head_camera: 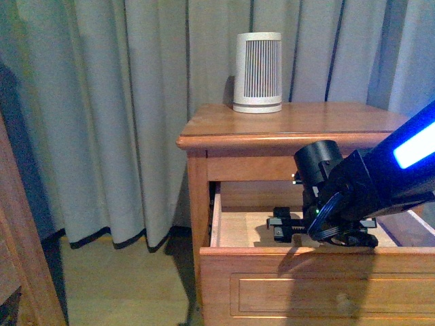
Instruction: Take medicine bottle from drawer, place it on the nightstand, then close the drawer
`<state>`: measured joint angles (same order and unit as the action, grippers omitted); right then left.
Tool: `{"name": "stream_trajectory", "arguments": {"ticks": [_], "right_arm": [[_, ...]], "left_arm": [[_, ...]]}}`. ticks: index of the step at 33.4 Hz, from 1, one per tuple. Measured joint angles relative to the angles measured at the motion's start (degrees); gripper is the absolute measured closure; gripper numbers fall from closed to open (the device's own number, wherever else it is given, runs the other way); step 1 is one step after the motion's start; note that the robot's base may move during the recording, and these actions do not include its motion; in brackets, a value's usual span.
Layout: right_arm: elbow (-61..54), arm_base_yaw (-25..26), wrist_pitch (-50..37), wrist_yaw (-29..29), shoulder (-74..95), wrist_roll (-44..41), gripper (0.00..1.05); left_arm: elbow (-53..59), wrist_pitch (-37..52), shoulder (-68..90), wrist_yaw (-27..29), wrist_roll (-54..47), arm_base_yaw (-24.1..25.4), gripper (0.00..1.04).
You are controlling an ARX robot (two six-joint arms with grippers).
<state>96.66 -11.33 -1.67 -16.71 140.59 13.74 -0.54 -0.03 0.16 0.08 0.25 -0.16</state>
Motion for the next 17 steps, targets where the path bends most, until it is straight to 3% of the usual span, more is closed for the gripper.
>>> {"name": "stream_trajectory", "arguments": {"ticks": [13, 17], "right_arm": [[0.0, 0.4, 0.2, 0.2, 0.3, 0.6, 0.72], [0.0, 0.4, 1.0, 0.7, -0.1, 1.8, 0.75]], "left_arm": [[0.0, 0.0, 0.0, 0.0, 0.0, 0.0, 0.07], [0.0, 0.0, 0.0, 0.0, 0.0, 0.0, 0.07]]}}
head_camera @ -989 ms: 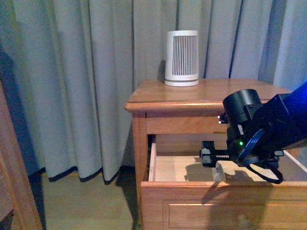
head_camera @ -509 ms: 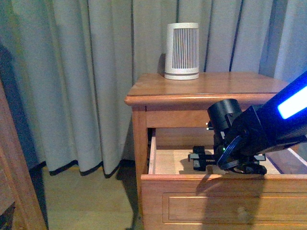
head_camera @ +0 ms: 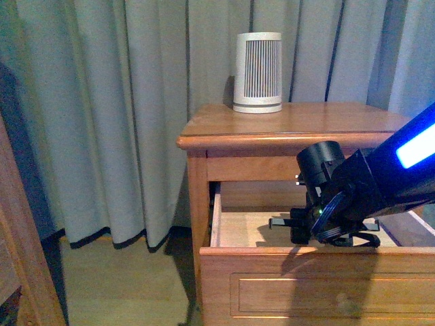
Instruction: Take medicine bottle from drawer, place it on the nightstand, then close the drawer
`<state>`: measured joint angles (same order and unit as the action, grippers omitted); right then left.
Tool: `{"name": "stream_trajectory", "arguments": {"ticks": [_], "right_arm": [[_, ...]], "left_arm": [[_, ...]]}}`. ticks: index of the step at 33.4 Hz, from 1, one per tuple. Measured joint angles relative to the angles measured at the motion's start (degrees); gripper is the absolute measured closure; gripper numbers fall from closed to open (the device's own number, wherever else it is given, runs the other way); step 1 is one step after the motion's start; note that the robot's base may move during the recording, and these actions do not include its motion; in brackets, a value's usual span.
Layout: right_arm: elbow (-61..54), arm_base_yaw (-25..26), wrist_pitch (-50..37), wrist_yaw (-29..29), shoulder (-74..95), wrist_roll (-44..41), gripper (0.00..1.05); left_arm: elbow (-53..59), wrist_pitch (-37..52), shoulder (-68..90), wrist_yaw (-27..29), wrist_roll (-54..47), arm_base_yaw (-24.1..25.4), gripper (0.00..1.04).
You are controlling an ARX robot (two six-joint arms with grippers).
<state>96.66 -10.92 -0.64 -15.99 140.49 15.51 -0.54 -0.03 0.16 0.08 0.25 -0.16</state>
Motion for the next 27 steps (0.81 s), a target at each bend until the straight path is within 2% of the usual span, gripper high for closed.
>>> {"name": "stream_trajectory", "arguments": {"ticks": [5, 12, 17, 21, 27], "right_arm": [[-2.7, -0.4, 1.0, 0.7, -4.0, 2.3, 0.75], [-11.9, -3.1, 5.0, 1.6, -21.0, 6.5, 0.75], [-15.8, -4.9, 5.8, 0.1, -31.9, 5.2, 0.75], [-12.8, -3.7, 2.9, -4.3, -36.9, -0.1, 0.75], [1.1, 2.2, 5.1, -7.6, -32.8, -4.5, 0.75]], "left_arm": [[0.0, 0.0, 0.0, 0.0, 0.0, 0.0, 0.07], [0.0, 0.0, 0.0, 0.0, 0.0, 0.0, 0.07], [0.0, 0.0, 0.0, 0.0, 0.0, 0.0, 0.07], [0.0, 0.0, 0.0, 0.0, 0.0, 0.0, 0.07], [0.0, 0.0, 0.0, 0.0, 0.0, 0.0, 0.07]]}}
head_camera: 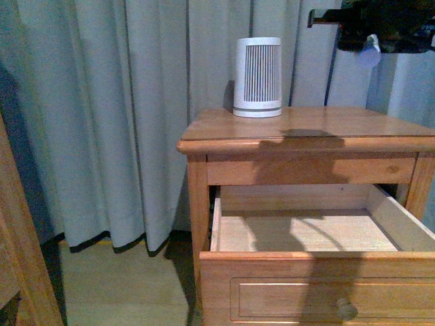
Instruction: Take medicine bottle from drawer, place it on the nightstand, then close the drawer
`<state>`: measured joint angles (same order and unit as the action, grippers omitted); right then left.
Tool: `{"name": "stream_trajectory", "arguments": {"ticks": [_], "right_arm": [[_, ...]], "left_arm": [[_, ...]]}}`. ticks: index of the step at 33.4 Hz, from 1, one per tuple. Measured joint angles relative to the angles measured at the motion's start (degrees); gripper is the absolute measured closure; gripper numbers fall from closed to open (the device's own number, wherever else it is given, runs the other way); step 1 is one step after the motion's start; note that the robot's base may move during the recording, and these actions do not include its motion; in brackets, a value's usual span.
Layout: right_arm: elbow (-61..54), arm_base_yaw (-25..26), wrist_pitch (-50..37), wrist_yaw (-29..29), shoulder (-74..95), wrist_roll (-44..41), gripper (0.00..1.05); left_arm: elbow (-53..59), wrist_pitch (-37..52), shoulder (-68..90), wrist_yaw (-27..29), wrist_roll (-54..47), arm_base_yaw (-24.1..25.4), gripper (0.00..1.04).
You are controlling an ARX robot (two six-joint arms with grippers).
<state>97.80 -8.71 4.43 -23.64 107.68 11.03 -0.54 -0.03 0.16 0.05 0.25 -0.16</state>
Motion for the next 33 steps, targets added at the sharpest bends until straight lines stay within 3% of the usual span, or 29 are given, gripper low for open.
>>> {"name": "stream_trajectory", "arguments": {"ticks": [9, 17, 22, 33], "right_arm": [[21.2, 5.9, 7.3, 0.2, 20.1, 0.0, 0.75], [35.9, 7.1, 14.5, -2.0, 30.7, 1.4, 0.75], [39.2, 7.4, 18.1, -1.6, 34.2, 2.3, 0.75], [34.6, 7.4, 10.4, -0.7, 32.6, 2.3, 0.15]], "left_arm": [[0.0, 0.0, 0.0, 0.0, 0.0, 0.0, 0.07], [0.0, 0.0, 0.0, 0.0, 0.0, 0.0, 0.07], [0.0, 0.0, 0.0, 0.0, 0.0, 0.0, 0.07], [0.0, 0.0, 0.0, 0.0, 0.0, 0.0, 0.07]]}}
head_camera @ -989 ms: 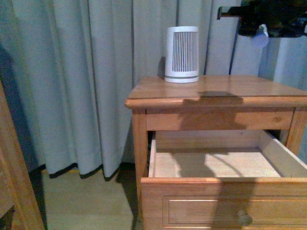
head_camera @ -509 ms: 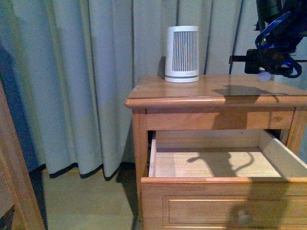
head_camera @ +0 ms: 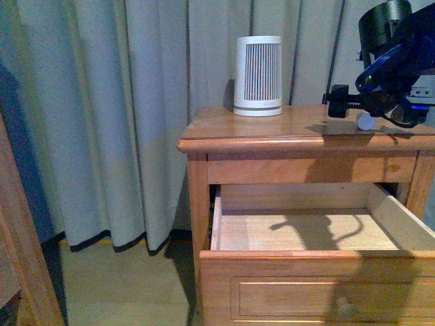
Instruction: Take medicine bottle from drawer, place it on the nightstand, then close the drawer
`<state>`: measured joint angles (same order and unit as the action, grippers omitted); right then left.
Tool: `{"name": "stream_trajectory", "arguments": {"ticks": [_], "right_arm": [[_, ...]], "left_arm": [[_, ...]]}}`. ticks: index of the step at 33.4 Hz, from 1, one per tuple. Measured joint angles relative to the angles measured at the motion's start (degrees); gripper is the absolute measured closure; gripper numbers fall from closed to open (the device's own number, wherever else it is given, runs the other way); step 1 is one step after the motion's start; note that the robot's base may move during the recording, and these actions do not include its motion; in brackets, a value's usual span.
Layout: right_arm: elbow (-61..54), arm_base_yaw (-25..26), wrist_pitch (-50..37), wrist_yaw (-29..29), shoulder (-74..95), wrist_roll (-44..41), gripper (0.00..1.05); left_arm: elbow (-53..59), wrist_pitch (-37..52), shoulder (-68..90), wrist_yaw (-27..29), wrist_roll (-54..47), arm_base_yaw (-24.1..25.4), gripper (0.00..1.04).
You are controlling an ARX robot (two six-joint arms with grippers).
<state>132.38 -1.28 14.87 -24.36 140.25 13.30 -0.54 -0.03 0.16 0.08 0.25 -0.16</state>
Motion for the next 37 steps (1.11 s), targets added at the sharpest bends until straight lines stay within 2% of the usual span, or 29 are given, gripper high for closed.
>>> {"name": "stream_trajectory", "arguments": {"ticks": [3, 11, 15, 20, 27, 31, 37], "right_arm": [[-4.1, 0.0, -4.6, -0.2, -3.4, -0.5, 0.05], [-25.9, -0.1, -20.9, -3.0, -25.5, -3.5, 0.07], [-44.9, -0.1, -26.7, -2.4, -42.8, -3.8, 0.07], [-64.8, -1.0, -28.3, -0.2, -57.5, -2.8, 0.07], [-95.4, -4.8, -25.9, 3.8, -75.8, 1.3, 0.07], [-107.4, -5.7, -28.0, 4.3, -74.6, 2.8, 0.07], [-112.9, -6.3, -44.3, 4.9, -60.2, 2.8, 0.07]], "left_arm": [[0.0, 0.0, 0.0, 0.0, 0.0, 0.0, 0.07], [0.0, 0.0, 0.0, 0.0, 0.0, 0.0, 0.07], [0.0, 0.0, 0.0, 0.0, 0.0, 0.0, 0.07], [0.0, 0.0, 0.0, 0.0, 0.0, 0.0, 0.07], [0.0, 0.0, 0.0, 0.0, 0.0, 0.0, 0.07], [0.0, 0.0, 0.0, 0.0, 0.0, 0.0, 0.07], [0.0, 0.0, 0.0, 0.0, 0.0, 0.0, 0.07]]}}
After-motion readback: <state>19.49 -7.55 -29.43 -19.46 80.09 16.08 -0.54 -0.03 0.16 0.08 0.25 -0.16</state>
